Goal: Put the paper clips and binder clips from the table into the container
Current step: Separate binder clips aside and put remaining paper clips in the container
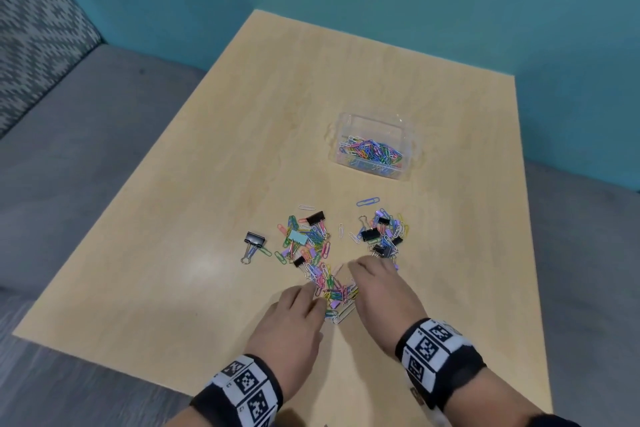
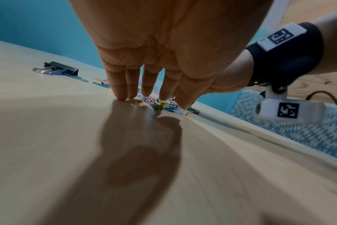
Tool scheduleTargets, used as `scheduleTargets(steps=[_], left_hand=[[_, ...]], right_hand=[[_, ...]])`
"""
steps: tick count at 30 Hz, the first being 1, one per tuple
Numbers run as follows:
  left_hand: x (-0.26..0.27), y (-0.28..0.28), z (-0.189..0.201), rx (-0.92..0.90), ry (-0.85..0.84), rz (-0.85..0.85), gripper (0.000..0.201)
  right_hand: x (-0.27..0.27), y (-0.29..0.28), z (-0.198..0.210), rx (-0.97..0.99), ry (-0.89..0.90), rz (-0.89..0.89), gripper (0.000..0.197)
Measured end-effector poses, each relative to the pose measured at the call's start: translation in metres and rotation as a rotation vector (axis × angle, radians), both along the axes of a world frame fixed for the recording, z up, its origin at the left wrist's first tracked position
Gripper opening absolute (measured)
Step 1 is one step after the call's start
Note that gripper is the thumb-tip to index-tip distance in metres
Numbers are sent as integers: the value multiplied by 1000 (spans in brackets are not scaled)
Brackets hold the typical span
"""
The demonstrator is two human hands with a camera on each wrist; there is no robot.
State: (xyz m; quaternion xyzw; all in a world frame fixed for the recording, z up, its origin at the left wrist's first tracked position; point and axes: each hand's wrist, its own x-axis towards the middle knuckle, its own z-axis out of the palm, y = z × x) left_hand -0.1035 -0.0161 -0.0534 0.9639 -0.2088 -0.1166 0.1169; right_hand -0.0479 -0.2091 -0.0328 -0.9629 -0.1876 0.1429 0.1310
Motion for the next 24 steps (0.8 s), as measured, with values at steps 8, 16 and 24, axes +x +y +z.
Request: scheduleTargets(steps=[8,16,24], left_hand=[[3,4,1,-1,-25,12,36],[-2,31,0,-147,50,201,42],[13,14,0,-329,152,365,46]], right_hand=[[-12,0,1,-27,18,174,49],[-51,-48,0,130,149,-449,52],[-40,8,-4,230,176,-287,49]])
